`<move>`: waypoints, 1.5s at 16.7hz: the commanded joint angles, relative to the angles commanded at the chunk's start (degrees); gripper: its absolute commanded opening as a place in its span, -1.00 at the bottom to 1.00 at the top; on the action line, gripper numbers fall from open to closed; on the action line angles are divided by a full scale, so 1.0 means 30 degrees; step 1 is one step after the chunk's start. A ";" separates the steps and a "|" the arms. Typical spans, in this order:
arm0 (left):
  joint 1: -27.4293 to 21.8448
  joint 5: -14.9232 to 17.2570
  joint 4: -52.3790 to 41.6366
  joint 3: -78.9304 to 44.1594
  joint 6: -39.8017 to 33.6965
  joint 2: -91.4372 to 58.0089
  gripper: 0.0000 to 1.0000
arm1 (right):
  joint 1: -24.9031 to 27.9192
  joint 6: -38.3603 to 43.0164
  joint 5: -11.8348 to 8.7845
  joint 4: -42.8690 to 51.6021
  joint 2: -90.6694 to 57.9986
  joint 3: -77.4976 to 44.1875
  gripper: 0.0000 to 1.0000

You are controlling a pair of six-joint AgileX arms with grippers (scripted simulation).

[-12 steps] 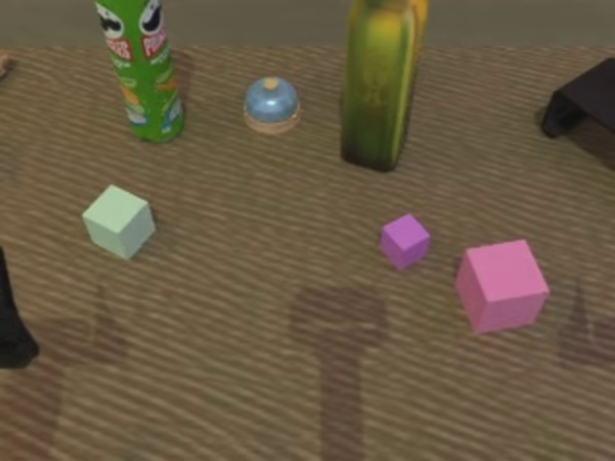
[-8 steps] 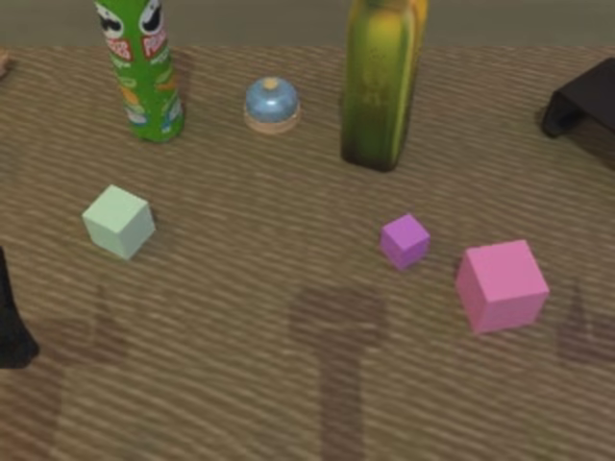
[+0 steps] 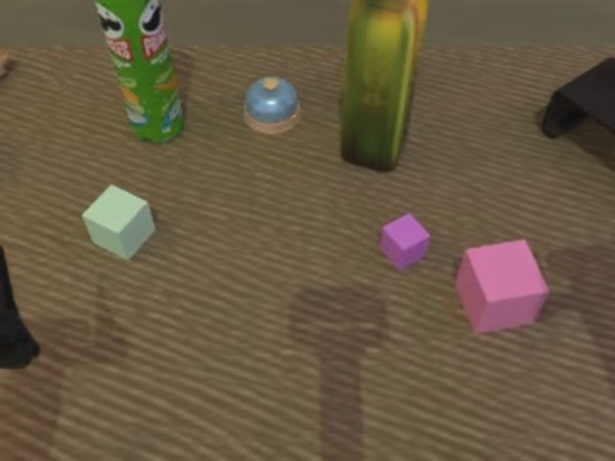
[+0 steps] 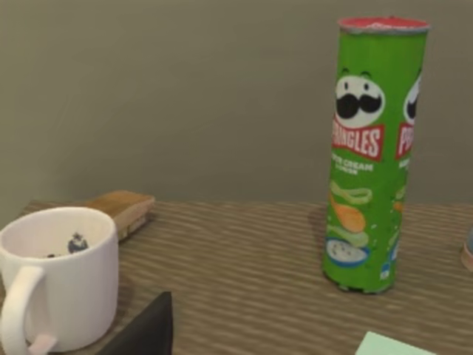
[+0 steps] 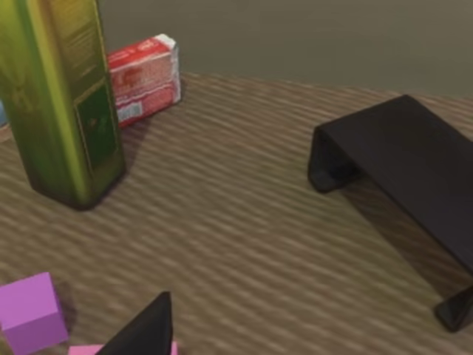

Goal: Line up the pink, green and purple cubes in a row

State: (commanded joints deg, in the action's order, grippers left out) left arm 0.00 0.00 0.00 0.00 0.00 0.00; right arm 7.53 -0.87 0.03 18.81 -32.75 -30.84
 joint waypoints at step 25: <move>0.0000 0.0000 0.0000 0.0000 0.0000 0.0000 1.00 | 0.7092 -0.0727 0.0087 1.8335 -3.4817 -3.0060 1.00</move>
State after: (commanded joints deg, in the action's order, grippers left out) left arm 0.00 0.00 0.00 0.00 0.00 0.00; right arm 28.81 -3.06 0.29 73.82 -137.20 -121.02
